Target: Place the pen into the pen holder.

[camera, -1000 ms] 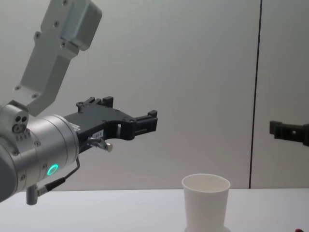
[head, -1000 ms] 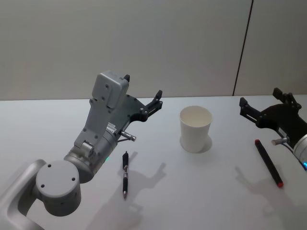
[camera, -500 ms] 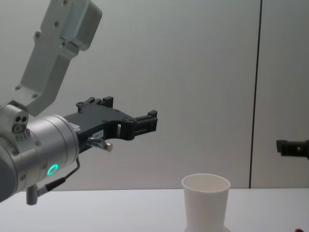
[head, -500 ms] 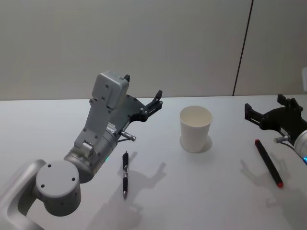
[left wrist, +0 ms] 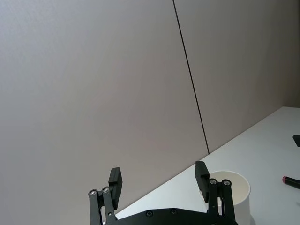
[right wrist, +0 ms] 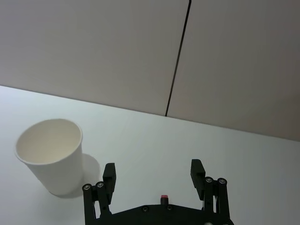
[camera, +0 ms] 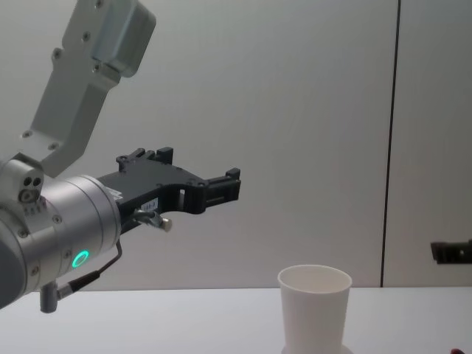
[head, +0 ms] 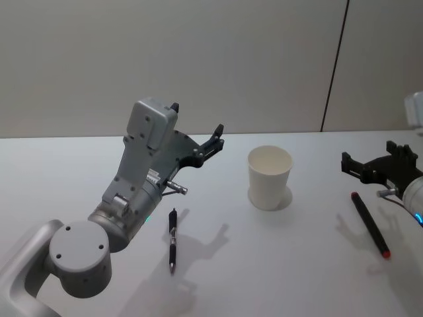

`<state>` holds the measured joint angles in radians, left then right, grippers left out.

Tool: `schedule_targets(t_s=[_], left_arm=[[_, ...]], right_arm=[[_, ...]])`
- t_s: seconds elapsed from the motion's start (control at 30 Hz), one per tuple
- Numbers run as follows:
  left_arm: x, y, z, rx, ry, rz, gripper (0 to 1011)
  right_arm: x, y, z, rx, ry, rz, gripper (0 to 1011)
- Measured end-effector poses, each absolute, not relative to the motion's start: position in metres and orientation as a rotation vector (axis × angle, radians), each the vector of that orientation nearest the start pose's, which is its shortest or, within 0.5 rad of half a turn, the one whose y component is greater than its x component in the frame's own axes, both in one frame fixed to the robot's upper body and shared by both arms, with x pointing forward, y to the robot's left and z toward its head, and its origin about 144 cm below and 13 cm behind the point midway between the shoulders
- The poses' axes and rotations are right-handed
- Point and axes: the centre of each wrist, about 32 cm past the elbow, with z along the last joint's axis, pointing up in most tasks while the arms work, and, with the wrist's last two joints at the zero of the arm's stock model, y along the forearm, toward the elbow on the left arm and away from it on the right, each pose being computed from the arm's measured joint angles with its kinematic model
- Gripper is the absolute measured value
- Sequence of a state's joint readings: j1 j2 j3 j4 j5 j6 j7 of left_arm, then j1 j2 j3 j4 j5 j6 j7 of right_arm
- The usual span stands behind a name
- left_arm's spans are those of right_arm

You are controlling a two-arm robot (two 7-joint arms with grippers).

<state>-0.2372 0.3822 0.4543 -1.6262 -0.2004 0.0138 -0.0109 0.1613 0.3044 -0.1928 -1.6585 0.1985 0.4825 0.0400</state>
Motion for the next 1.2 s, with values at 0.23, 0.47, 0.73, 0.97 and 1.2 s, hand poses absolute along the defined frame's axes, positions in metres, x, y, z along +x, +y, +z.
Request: schedule_targets(t_s=[0.23,0.47,0.73,0.97,1.2], left_arm=[[0.492,0.198,1.204,0.061,-0.268,1.124,1004],[0.492,0.198,1.204,0.061,-0.268,1.124,1004],[0.492,0.198,1.204,0.061,-0.268,1.124,1004],[0.492,0.198,1.204,0.061,-0.268,1.124,1004],[0.492,0.198,1.204,0.061,-0.268,1.124,1004]], right_arm=[[0.501,-0.249,1.212,-0.384,0.145,-1.373,1002],[0.509,-0.248,1.209,-0.435,0.186,-1.390,1002],[0.518,-0.245,1.206,-0.479,0.220,-1.402,1002],[0.526,-0.241,1.203,-0.513,0.239,-1.412,1002],[0.535,-0.238,1.198,-0.548,0.256,-1.427,1002]])
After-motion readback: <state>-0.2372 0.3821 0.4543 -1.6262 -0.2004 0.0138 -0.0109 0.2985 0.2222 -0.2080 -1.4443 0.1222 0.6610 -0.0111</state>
